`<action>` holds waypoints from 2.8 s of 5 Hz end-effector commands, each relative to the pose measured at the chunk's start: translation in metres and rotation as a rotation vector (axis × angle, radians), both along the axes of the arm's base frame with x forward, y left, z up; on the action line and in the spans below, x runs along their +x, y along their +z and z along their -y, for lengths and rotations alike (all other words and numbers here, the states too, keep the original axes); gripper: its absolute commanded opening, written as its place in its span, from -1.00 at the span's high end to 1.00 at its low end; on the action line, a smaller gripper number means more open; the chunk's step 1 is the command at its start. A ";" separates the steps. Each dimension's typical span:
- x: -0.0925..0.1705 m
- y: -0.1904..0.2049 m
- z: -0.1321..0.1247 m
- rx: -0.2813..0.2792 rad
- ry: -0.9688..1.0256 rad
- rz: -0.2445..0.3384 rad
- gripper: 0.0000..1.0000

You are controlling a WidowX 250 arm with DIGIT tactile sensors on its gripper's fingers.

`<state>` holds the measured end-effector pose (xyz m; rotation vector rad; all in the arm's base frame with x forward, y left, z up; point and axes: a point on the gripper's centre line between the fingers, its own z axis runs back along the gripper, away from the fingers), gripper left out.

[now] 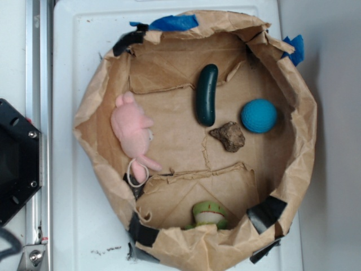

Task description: Grab the plastic pickle.

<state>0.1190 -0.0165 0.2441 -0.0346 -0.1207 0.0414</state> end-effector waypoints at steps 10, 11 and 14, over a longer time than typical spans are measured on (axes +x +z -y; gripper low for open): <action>0.162 -0.150 -0.066 -0.057 0.603 0.107 -1.00; 0.159 -0.152 -0.071 -0.005 0.697 0.131 -1.00; 0.164 -0.165 -0.067 -0.023 0.849 0.154 -1.00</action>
